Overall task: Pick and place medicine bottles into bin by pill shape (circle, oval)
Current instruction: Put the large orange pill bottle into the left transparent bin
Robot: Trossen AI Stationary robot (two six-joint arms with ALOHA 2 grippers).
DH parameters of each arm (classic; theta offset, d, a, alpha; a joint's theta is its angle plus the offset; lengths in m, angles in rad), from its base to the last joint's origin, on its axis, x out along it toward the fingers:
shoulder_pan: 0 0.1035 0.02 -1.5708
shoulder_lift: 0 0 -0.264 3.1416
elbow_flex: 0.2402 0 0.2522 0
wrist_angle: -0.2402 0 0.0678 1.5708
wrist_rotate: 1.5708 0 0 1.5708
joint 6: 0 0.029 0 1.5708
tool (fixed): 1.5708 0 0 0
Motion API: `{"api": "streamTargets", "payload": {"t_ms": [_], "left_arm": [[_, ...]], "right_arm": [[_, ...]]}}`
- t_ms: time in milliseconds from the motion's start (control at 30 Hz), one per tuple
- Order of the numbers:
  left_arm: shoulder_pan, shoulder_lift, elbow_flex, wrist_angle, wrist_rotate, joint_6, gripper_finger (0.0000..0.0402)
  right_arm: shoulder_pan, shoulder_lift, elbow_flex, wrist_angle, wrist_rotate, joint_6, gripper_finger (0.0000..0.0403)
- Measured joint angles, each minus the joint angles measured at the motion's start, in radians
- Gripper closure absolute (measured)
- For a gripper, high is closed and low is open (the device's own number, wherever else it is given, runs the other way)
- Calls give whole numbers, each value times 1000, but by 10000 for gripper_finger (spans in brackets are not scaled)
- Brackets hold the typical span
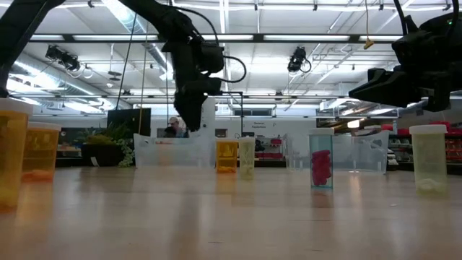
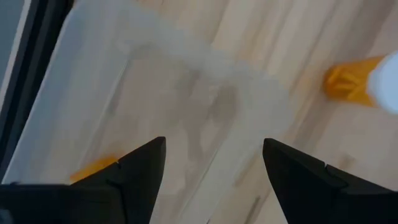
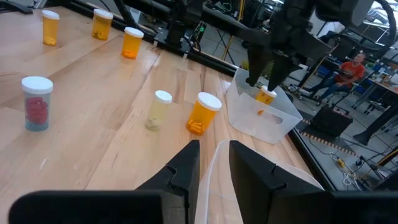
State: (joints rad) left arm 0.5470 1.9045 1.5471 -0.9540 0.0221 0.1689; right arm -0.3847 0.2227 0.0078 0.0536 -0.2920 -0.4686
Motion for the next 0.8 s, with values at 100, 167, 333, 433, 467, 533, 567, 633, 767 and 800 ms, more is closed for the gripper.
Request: {"api": "streamTargets", "payload": {"t_ms": [100,167,333,433,467,533,567,633,767,800], "left_arm": [[-37,0,1,29,-1,0,129],[-60,0,1,22,-1,1,131],[-119,0,1,17,-3,28,136],[-161,0,1,27,-45,85,136],[-176,0,1,32,-78,108,136],[-206,0,1,53,-132,152,136],[-221,0,1,62,-140,170,136],[-249,0,1,74,-142,187,136],[-293,0,1,56,-141,184,139],[-301,0,1,45,-140,183,140]], "right_arm": [[0,0,0,0,0,0,310],[0,0,0,0,0,0,310],[0,0,0,0,0,0,310],[0,0,0,0,0,0,310],[0,0,0,0,0,0,310],[0,0,0,0,0,0,310],[0,0,0,0,0,0,310],[0,0,0,0,0,0,310],[0,0,0,0,0,0,310],[0,0,0,0,0,0,310]]}}
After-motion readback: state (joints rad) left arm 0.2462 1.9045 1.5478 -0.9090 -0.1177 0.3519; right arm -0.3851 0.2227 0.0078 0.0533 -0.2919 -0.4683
